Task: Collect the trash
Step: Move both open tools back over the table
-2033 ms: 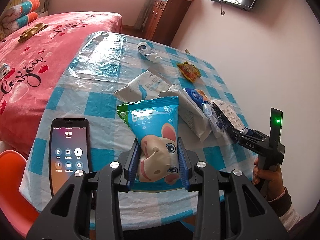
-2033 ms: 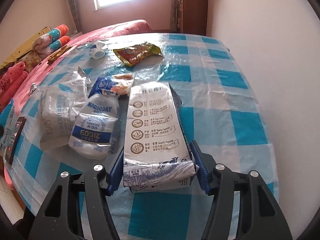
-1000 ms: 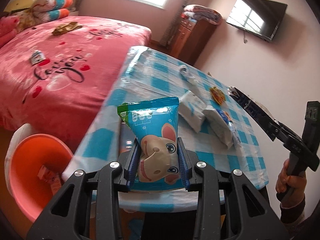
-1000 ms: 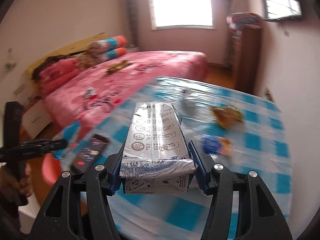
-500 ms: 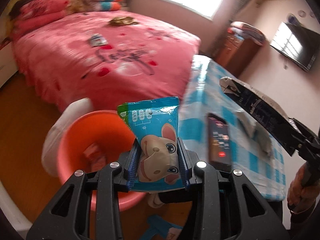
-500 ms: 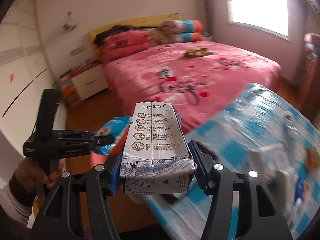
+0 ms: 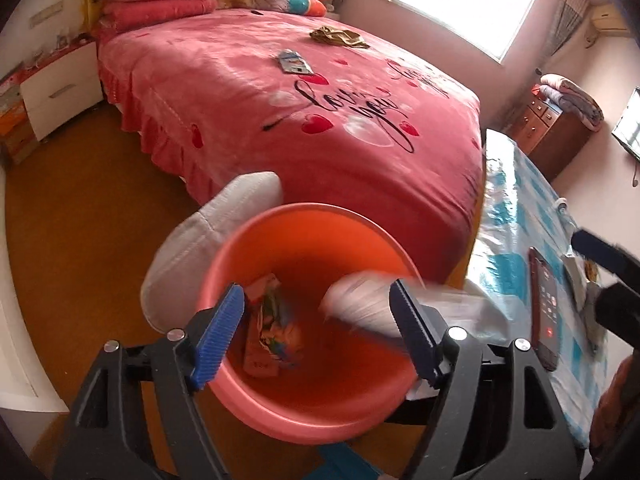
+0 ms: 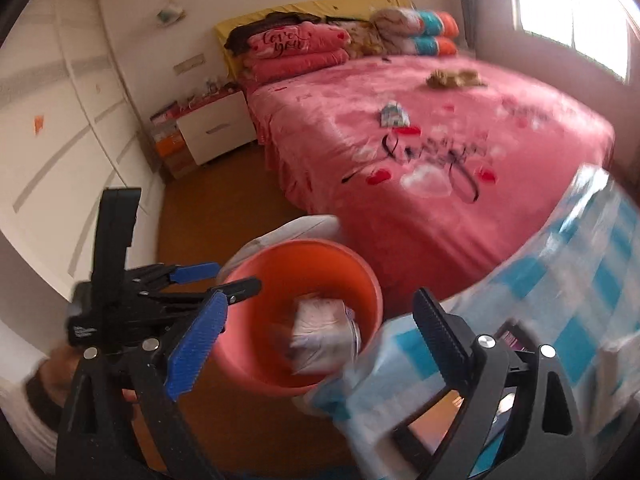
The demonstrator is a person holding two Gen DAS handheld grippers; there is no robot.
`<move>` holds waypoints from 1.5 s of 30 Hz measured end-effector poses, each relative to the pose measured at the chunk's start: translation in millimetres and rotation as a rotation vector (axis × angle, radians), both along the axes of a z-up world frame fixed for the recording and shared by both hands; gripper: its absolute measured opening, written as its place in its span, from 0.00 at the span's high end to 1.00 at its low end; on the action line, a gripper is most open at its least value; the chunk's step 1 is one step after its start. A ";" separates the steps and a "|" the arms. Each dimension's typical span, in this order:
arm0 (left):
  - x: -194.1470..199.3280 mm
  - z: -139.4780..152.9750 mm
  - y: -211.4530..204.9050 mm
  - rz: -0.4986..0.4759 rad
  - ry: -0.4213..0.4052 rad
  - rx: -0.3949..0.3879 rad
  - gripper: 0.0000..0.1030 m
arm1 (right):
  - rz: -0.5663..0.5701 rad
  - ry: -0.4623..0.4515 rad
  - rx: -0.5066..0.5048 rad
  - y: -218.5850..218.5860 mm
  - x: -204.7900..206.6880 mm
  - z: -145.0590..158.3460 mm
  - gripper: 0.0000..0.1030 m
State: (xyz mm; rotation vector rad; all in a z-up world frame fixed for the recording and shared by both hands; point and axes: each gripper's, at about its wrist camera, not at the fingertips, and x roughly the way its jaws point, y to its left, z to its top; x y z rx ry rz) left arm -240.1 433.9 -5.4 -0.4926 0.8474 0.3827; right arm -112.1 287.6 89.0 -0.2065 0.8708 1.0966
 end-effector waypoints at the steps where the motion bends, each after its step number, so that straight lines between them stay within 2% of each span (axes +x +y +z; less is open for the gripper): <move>1: -0.6 -0.4 1.7 0.008 0.000 0.010 0.24 | -0.009 0.016 0.011 -4.6 1.9 0.0 0.10; 9: -4.2 13.6 -12.5 -0.015 -0.113 0.069 0.19 | -0.155 -0.007 0.065 -59.1 8.2 12.8 0.08; 15: -1.8 31.3 -32.4 -0.076 -0.188 0.101 0.19 | -0.244 -0.053 0.100 -99.8 6.9 17.8 0.08; 28: 15.2 59.7 -85.8 -0.203 -0.204 0.129 0.19 | -0.365 -0.007 0.209 -172.2 5.8 11.4 0.06; 37: 27.4 67.2 -111.6 -0.208 -0.158 0.131 0.19 | -0.432 0.003 0.246 -209.0 9.3 3.1 0.06; 40: 32.5 68.0 -122.5 -0.227 -0.148 0.114 0.19 | -0.468 0.017 0.257 -224.1 13.7 -1.1 0.06; 45: 38.7 72.5 -145.8 -0.278 -0.155 0.142 0.19 | -0.510 0.019 0.278 -246.0 18.3 -3.9 0.06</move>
